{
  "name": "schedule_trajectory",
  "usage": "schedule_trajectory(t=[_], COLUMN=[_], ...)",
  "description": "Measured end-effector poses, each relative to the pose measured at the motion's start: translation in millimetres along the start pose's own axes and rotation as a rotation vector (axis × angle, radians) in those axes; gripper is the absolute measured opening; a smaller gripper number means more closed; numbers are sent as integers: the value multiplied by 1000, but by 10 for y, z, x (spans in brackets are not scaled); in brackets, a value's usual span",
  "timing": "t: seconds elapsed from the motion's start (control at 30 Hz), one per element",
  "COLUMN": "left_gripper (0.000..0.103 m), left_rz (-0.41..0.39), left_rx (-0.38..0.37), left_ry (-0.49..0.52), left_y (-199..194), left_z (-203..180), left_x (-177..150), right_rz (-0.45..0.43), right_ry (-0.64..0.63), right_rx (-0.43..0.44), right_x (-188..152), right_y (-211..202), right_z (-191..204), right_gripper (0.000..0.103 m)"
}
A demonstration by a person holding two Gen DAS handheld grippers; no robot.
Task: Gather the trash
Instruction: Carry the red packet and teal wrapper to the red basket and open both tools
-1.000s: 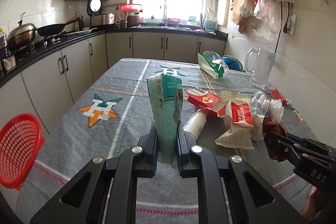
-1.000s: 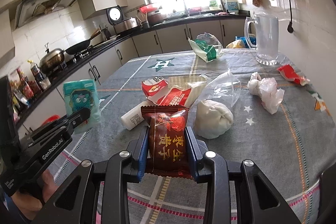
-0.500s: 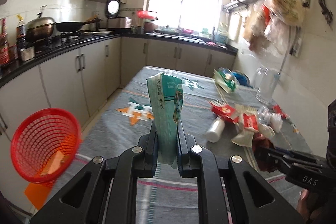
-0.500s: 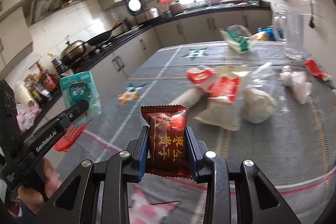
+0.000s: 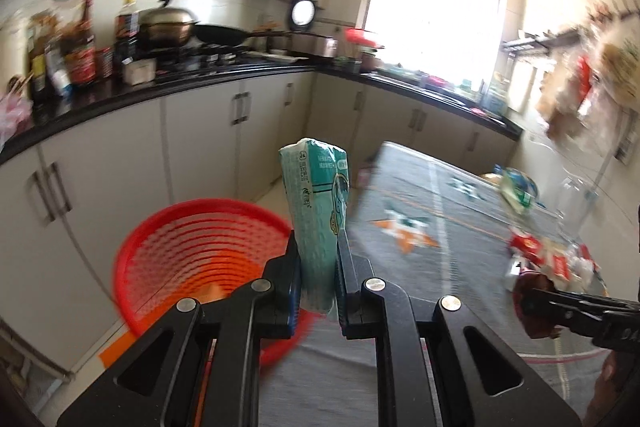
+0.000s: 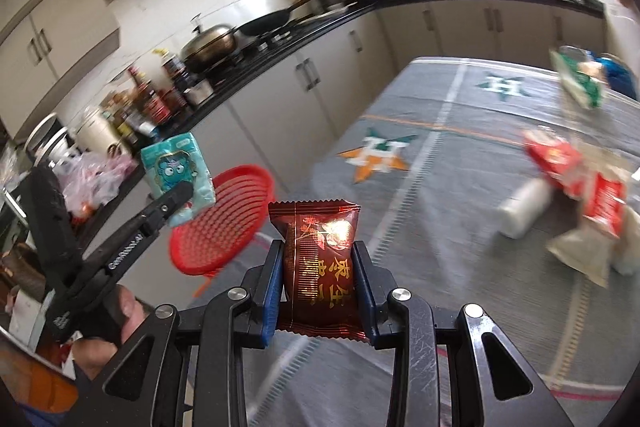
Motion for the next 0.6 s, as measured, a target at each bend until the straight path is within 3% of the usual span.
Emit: schedule_trajectory(t=[0.23, 0.6], left_gripper=[14, 14], left_rz=[12, 78], left_rx=[84, 112], left_ry=[-64, -97], left_y=[97, 366], left_z=[648, 988], left_x=[134, 79], right_rz=[57, 150], right_ry=[-47, -30], right_rx=[80, 149], right_x=[272, 490], right_y=[505, 1312], right_z=[415, 764], right_gripper=[36, 36])
Point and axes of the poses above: each gripper's, at about its wrist camera, not at the fingertips, and y roughly the way its jaws point, z to its left, x to its top, the point moved 2 cm from there along y, roughly the way its jaws point, and after that the axes turned 13 degrees about -y, right-handed, at the moved point
